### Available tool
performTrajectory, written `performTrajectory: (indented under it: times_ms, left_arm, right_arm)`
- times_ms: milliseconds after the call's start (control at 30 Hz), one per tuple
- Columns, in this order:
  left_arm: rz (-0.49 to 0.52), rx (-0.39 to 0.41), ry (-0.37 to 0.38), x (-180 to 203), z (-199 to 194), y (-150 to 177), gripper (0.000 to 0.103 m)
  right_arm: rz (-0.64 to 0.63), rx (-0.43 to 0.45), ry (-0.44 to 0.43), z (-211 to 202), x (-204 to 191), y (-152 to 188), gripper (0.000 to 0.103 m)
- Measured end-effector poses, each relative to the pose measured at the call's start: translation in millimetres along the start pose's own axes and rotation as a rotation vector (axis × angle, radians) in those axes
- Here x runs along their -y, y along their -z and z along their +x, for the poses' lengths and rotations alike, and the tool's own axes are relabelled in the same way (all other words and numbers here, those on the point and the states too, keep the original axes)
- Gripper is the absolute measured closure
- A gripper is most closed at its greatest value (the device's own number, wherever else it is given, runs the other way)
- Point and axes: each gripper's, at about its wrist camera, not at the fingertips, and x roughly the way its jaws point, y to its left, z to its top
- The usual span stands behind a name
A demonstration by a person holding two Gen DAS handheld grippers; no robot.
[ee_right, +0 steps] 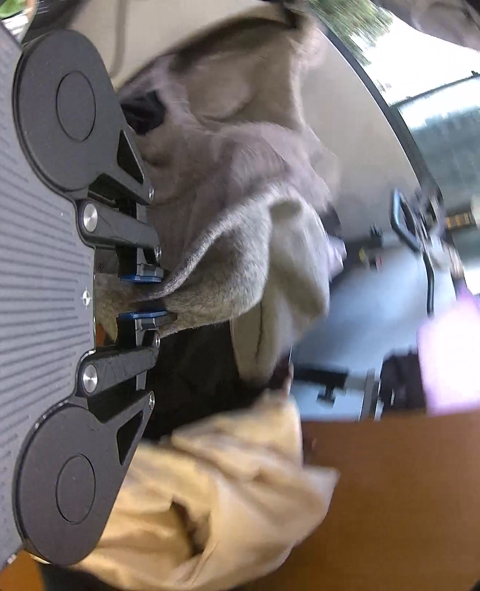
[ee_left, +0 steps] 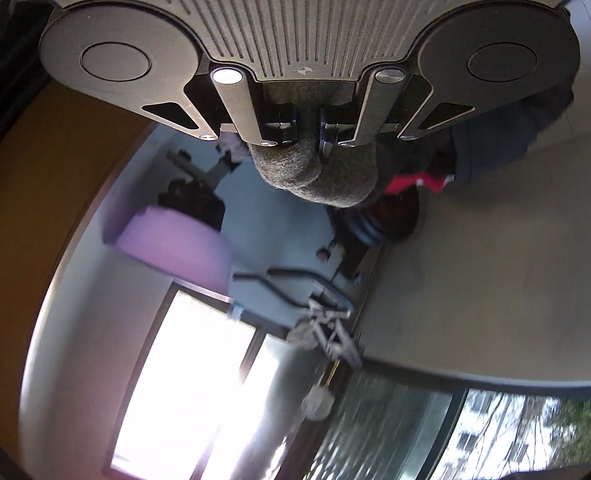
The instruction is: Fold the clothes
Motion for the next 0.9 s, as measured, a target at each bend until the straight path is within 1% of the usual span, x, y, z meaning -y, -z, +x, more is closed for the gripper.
performTrajectory:
  times_ms: [67,133,200,267,300,333,367,400,433,467,533,567,633,733,833,900]
  left_arm:
    - [-0.008,-0.043,-0.01,-7.2,10.1,3.8,0.094]
    - [-0.003,-0.076,-0.019,-7.4,19.2,10.0,0.093]
    - [0.006,-0.104,-0.033,-7.4,27.6,17.6,0.092]
    - [0.016,-0.132,-0.048,-7.5,36.0,25.3,0.088]
    - [0.018,-0.147,-0.056,-7.6,40.1,27.8,0.078]
    - [0.018,-0.165,-0.07,-7.8,44.1,29.3,0.061]
    - [0.017,-0.184,-0.085,-7.9,48.1,30.6,0.05]
    - [0.017,-0.191,-0.097,-8.0,50.7,32.8,0.033]
    - [0.026,-0.194,-0.096,-5.1,51.8,33.7,0.025]
    - [0.039,-0.198,-0.089,-0.8,52.5,34.0,0.023]
    - [0.065,-0.206,-0.075,7.8,54.0,34.5,0.012]
    - [0.077,-0.21,-0.068,12.1,54.7,34.8,0.01]
    - [0.103,-0.218,-0.054,20.7,56.1,35.3,0.001]
    - [0.142,-0.23,-0.032,33.6,58.3,36.0,0.001]
    - [0.18,-0.242,-0.011,46.5,60.4,36.8,0.001]
    - [0.193,-0.258,-0.025,50.5,65.4,42.3,0.001]
  right_arm:
    - [0.015,-0.023,0.034,2.7,8.3,-0.3,0.089]
    - [0.007,-0.065,0.05,6.7,10.9,3.2,0.089]
    - [-0.013,-0.108,0.051,16.2,11.7,6.8,0.089]
    - [-0.048,-0.153,0.04,22.2,8.6,15.2,0.089]
    - [-0.068,-0.173,0.035,23.9,6.2,20.2,0.089]
    - [-0.086,-0.189,0.035,26.4,3.7,24.6,0.089]
    - [-0.099,-0.207,0.038,29.0,1.7,29.2,0.089]
    - [-0.107,-0.222,0.043,31.3,0.4,33.3,0.089]
    - [-0.105,-0.234,0.048,32.9,0.4,36.5,0.089]
    - [-0.103,-0.246,0.058,34.5,0.8,39.3,0.089]
    - [-0.099,-0.265,0.089,36.6,3.8,43.8,0.089]
    - [-0.095,-0.267,0.096,36.7,5.8,45.6,0.089]
    - [-0.074,-0.268,0.099,35.6,11.5,47.9,0.089]
    - [-0.048,-0.274,0.078,34.4,18.9,52.2,0.089]
    - [-0.048,-0.303,0.043,36.8,19.9,59.0,0.09]
    - [-0.046,-0.317,0.027,37.9,19.7,66.0,0.09]
